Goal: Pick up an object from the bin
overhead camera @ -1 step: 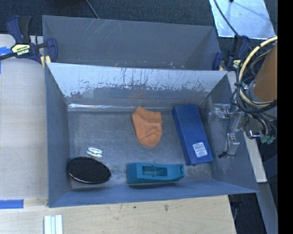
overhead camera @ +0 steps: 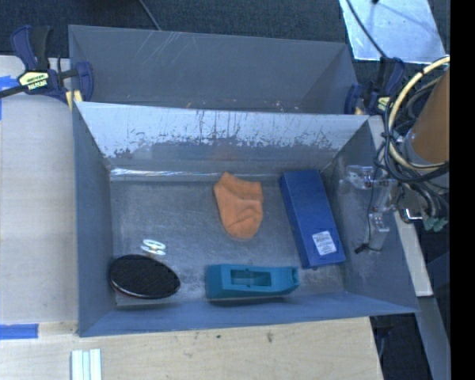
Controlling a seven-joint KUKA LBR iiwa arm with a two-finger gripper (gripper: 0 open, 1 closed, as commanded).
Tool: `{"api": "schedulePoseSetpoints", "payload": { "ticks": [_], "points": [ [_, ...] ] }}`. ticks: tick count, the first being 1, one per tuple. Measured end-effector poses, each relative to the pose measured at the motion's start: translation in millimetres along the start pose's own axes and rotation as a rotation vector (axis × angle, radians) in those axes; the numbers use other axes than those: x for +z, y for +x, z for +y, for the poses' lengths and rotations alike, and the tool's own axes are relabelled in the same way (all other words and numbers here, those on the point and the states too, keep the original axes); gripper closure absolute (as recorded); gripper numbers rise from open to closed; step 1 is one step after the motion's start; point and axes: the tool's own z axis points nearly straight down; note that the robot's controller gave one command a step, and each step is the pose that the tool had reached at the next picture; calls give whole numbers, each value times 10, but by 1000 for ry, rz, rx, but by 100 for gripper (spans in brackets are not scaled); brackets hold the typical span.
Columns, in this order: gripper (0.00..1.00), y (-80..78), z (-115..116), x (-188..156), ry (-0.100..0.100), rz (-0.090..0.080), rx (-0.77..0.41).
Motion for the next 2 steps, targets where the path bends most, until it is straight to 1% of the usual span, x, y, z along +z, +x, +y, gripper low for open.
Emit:
{"api": "schedulePoseSetpoints", "payload": {
  "ticks": [1,2],
  "points": [
    [0,-19,472,279,1,-3,-3],
    [0,-502,637,453,-5,-1,-12]
  ]
}}
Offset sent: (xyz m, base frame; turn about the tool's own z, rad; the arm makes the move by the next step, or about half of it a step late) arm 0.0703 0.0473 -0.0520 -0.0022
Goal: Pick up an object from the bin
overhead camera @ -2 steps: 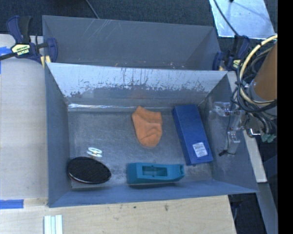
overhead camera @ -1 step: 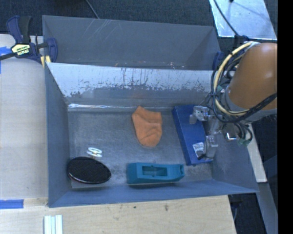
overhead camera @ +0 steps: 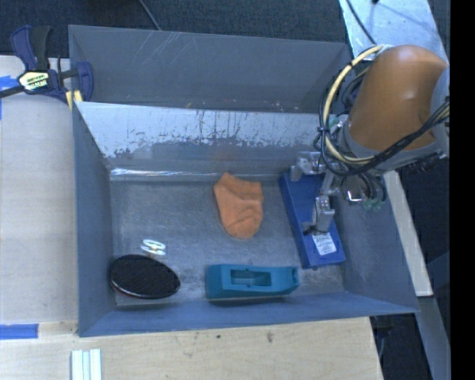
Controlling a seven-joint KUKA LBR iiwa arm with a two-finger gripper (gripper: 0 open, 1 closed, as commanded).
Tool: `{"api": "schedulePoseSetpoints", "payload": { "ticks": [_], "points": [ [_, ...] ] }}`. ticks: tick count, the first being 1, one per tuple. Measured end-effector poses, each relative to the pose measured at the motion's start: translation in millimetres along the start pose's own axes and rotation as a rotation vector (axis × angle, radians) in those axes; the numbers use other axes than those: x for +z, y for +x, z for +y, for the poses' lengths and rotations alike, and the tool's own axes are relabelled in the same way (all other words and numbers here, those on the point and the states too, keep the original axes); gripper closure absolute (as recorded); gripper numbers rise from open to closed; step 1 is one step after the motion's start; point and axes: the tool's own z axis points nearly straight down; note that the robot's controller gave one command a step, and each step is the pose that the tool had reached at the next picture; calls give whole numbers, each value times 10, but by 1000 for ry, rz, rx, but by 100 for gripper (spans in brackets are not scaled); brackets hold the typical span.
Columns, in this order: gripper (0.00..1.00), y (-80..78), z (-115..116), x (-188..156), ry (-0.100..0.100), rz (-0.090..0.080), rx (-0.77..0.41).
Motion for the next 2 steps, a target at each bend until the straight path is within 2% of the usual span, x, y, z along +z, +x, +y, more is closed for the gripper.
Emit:
{"api": "schedulePoseSetpoints", "payload": {
  "ticks": [1,2],
  "points": [
    [0,-25,205,204,6,-6,3],
    [0,-135,459,530,2,0,-4]
  ]
}}
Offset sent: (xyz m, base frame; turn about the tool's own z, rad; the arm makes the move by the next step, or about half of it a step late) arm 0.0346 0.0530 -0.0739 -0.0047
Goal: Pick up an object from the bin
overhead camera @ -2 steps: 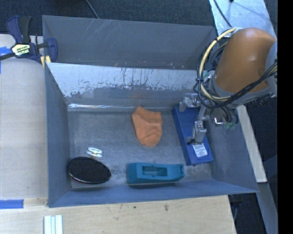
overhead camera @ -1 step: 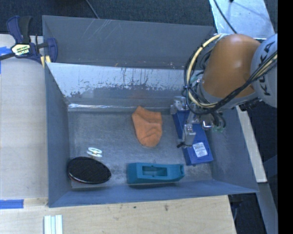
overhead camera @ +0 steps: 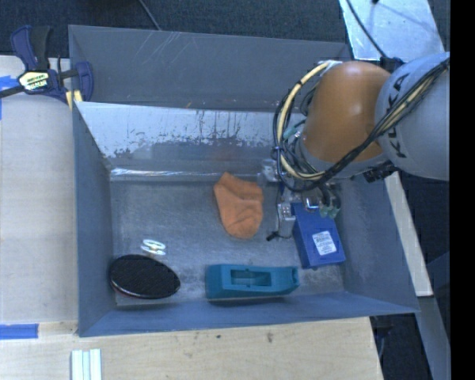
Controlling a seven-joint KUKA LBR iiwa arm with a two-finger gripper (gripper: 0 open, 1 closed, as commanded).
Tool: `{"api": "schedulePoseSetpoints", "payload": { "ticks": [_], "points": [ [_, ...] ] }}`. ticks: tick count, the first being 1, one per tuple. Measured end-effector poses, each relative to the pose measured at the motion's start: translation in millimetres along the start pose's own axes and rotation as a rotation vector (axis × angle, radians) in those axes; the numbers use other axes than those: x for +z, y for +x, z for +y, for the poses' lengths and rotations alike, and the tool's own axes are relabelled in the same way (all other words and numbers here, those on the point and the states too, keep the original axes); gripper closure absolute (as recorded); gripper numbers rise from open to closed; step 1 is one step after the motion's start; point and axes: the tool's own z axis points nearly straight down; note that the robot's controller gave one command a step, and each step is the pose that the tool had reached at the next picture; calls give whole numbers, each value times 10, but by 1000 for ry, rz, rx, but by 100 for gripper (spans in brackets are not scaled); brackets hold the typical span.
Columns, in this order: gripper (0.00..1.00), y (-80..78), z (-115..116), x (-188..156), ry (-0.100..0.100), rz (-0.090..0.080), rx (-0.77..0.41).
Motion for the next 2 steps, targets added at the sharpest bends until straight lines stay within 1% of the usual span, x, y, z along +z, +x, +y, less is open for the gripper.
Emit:
{"api": "schedulePoseSetpoints", "payload": {
  "ticks": [1,2],
  "points": [
    [0,-233,23,288,1,-3,70],
    [0,-344,154,667,2,-1,49]
  ]
}}
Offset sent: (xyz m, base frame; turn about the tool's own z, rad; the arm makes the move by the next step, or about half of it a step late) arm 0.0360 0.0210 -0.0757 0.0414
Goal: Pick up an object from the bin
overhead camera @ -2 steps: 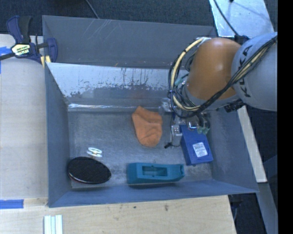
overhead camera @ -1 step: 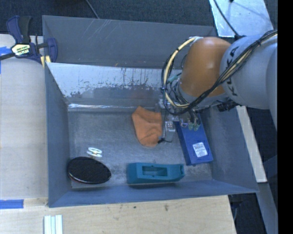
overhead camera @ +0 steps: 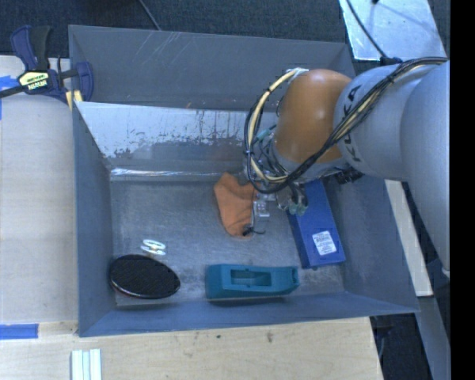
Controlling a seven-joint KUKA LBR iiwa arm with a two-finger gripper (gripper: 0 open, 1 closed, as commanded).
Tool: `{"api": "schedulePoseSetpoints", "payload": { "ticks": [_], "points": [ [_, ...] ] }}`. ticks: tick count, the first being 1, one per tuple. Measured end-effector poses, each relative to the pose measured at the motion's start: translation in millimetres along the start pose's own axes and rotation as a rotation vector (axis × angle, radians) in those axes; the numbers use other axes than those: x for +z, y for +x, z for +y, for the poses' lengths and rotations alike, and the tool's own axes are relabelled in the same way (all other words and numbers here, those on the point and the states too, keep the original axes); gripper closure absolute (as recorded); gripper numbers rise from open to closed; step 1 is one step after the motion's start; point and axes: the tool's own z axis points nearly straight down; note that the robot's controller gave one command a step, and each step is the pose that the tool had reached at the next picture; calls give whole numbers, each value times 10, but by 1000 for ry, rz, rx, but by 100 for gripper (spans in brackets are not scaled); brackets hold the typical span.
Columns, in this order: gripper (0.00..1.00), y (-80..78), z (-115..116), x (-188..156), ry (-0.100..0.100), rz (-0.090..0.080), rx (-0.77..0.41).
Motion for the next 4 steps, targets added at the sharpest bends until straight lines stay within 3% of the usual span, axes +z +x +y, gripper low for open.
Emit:
{"api": "schedulePoseSetpoints", "payload": {
  "ticks": [1,2,3,4],
  "points": [
    [100,206,-16,47,0,-1,87],
    [100,205,-16,47,0,-1,87],
    [100,292,118,-1196,0,2,57],
    [100,293,119,-1195,0,2,57]
  ]
}}
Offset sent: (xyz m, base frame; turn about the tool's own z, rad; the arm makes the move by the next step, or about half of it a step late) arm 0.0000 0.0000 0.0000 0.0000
